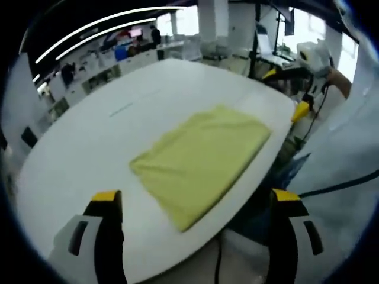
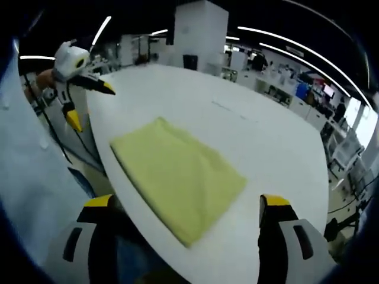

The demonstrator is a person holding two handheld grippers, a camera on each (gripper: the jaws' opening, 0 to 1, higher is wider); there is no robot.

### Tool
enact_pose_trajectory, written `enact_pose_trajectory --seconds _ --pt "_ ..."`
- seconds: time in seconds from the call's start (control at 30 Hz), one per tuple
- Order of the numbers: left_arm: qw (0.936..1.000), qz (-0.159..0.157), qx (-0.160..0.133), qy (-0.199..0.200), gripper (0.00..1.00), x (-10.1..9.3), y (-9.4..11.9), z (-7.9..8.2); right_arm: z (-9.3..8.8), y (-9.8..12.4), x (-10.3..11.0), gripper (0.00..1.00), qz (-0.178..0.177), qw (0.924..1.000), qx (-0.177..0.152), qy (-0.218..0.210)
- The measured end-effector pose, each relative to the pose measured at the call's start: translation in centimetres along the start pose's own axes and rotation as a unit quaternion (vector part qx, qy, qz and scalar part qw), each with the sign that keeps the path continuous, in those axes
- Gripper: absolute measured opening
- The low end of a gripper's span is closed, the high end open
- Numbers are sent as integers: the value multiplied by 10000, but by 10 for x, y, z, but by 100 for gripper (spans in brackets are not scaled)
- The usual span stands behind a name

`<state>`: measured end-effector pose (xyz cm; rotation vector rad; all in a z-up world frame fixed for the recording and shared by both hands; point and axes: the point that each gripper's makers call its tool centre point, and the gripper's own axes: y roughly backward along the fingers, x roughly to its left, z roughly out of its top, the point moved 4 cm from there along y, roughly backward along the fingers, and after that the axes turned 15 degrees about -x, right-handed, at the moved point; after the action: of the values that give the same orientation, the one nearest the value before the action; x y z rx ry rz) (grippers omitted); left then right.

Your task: Fold the garment on the visible template until the final outline fits inside the template.

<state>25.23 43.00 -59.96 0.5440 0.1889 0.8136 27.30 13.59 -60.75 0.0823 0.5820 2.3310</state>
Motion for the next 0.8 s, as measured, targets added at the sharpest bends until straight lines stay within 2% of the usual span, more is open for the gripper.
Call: enact_pose_trajectory --seconds 0.17,0.5,0.8 --pt "9999 -22 -129 104 100 -1 2 4 -2 -1 0 100 -26 10000 28 -16" --pt "9998 -23 -165 74 100 0 2 3 0 -3 6 100 75 10000 41 -30" --pt "9999 -36 -139 51 100 2 2 4 3 -1 3 100 -45 10000 -46 -13"
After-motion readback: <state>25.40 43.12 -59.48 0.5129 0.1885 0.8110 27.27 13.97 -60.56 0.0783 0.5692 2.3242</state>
